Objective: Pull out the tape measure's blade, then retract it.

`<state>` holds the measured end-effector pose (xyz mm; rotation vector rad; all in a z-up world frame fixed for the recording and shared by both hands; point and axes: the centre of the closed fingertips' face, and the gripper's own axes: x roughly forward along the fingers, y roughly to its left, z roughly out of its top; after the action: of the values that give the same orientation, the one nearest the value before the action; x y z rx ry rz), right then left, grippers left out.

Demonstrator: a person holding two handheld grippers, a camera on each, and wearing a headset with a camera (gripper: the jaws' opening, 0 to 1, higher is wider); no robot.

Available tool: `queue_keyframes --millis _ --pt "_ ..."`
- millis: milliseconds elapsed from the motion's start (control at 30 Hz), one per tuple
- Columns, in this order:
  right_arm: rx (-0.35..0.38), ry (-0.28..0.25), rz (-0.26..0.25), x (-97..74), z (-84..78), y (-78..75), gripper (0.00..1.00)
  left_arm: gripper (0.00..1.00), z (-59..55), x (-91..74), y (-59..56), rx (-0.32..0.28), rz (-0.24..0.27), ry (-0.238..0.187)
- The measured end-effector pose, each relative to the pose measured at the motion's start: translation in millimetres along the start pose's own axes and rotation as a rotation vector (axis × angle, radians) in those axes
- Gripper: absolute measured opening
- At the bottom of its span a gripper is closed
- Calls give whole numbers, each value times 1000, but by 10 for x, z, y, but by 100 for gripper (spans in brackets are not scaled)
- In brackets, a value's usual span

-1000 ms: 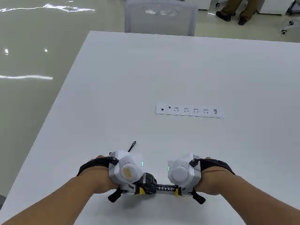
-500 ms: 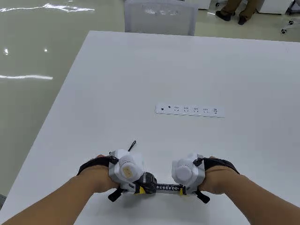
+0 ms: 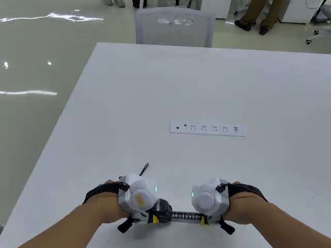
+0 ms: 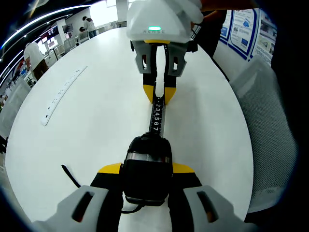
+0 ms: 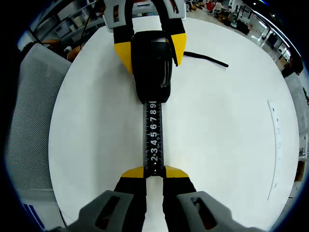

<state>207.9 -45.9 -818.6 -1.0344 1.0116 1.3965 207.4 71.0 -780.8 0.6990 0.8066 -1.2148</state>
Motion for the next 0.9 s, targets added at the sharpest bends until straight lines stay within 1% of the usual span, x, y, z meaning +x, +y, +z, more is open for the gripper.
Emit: queue_keyframes --millis 200,400,900 --pt "0 4 2 -6 -58 -1 10 30 -10 5 5 0 1 5" --pt "6 3 -2 -18 -93 -3 10 30 -49 37 30 2 -7 5" --pt "14 12 -4 -115 -175 34 10 30 -15 12 7 5 -7 9"
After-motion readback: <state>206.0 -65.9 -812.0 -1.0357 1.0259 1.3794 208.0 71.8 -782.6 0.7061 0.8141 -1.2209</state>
